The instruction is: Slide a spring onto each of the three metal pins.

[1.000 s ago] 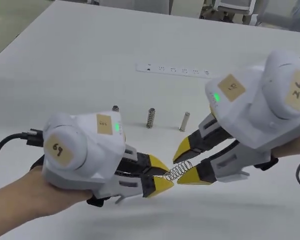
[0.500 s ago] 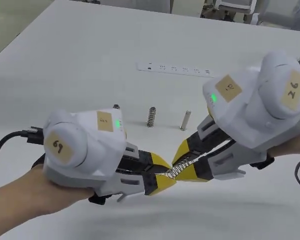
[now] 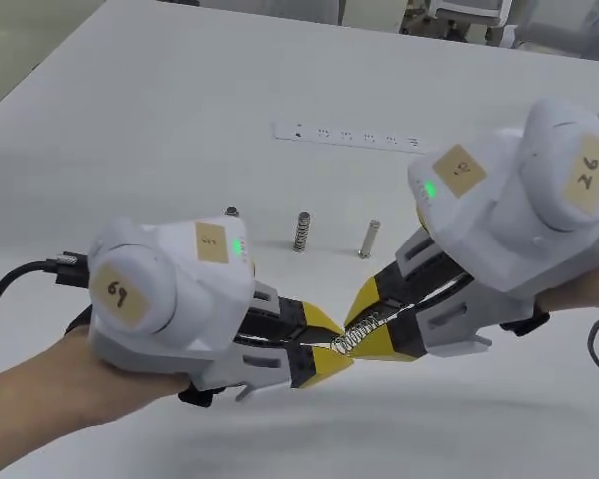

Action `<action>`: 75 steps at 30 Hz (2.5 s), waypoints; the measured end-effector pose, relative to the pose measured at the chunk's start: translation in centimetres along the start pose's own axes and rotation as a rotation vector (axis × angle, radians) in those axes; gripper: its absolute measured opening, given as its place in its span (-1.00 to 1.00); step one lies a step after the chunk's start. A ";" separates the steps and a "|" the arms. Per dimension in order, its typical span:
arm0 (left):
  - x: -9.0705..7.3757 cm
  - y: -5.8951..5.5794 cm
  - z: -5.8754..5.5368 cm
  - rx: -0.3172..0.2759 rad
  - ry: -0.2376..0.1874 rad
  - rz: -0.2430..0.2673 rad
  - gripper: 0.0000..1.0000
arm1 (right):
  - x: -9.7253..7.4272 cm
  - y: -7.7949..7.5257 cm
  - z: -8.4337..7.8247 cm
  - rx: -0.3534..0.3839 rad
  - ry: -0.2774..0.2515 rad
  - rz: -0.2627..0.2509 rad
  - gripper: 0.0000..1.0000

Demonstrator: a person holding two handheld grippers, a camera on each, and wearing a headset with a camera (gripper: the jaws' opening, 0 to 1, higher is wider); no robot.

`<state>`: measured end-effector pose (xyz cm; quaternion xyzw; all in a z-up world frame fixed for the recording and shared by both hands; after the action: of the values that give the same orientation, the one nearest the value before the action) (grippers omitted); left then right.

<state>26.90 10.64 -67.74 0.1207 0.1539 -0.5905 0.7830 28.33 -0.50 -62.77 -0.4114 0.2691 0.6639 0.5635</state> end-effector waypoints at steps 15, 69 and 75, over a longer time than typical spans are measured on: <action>-0.1 0.4 -0.2 -0.049 -0.009 0.050 -0.11 | 0.0 0.1 -0.1 0.005 0.008 0.009 -0.84; -8.2 4.2 -5.9 -0.334 -0.028 0.481 0.95 | 0.2 -4.4 -2.7 0.020 0.055 0.031 -0.84; -8.1 4.4 -5.9 -0.328 -0.017 0.463 0.93 | -1.1 -7.5 -3.7 0.029 0.087 -0.005 -0.84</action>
<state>28.51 21.19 -70.06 0.0195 0.2093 -0.3640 0.9074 36.53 -2.50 -62.92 -0.4323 0.3019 0.6399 0.5591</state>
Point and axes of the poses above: the centre of the closed fingertips' face, and the gripper's own axes: x roughly forward along the fingers, y roughly to its left, z roughly out of its top, the point moved 9 cm from there along -x, roughly backward along the fingers, and after that the axes turned 3 degrees about -x, right-handed, at the moved point
